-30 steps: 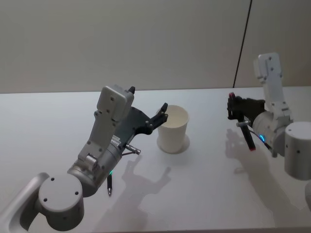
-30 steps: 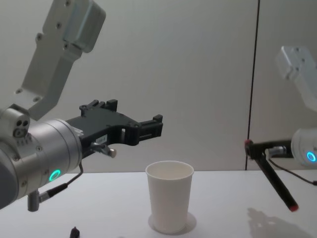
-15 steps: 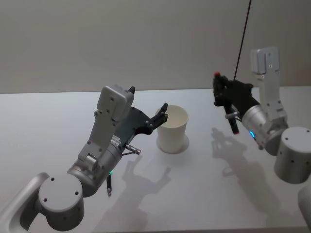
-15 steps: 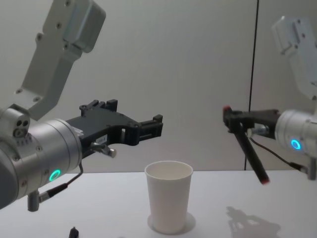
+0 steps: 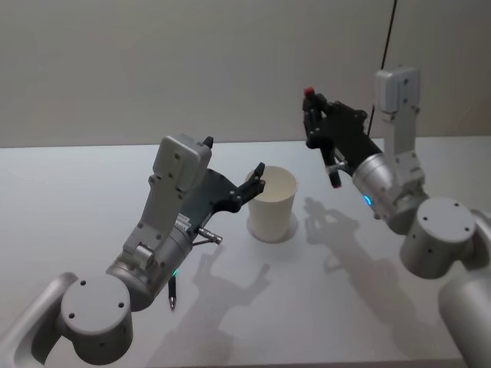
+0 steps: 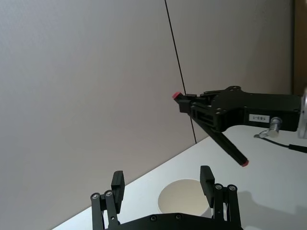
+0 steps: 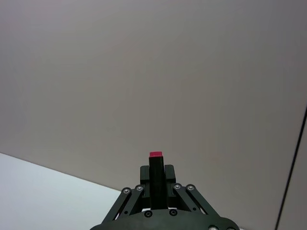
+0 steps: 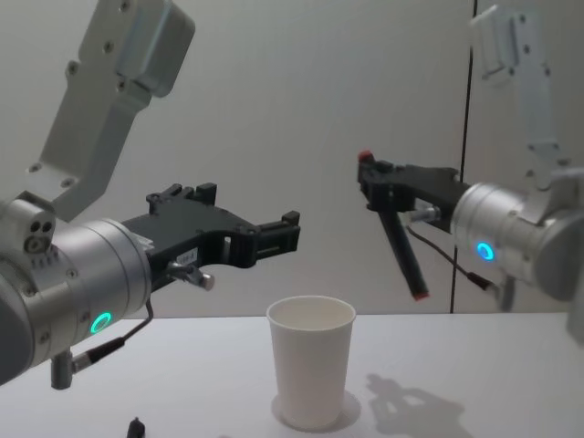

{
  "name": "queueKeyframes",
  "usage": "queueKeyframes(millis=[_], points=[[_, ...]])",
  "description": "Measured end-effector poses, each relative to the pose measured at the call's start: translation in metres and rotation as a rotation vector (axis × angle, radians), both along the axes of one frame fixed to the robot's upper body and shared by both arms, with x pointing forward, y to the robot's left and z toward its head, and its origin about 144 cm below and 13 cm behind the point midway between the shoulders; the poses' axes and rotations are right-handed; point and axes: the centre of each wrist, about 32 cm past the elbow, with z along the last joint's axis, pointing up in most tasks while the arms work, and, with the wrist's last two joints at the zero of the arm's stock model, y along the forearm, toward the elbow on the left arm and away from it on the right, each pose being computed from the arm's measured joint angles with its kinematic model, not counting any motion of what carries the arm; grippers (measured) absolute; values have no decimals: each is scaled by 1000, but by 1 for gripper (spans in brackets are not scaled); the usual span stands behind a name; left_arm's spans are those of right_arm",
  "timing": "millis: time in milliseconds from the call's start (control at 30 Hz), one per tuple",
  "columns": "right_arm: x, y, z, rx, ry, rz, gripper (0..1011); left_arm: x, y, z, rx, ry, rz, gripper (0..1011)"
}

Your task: Place the pen into the pen holder.

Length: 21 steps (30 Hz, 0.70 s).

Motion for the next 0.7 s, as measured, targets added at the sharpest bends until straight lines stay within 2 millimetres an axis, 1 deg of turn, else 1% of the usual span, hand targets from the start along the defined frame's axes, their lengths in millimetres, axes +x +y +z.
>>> queueKeyframes(millis=[367,700], points=[[16,16,-10,20,-63,40,167,0,0,0,0,0,0,999],[26,28,-24,32,-107,76,167,0,0,0,0,0,0,1000]])
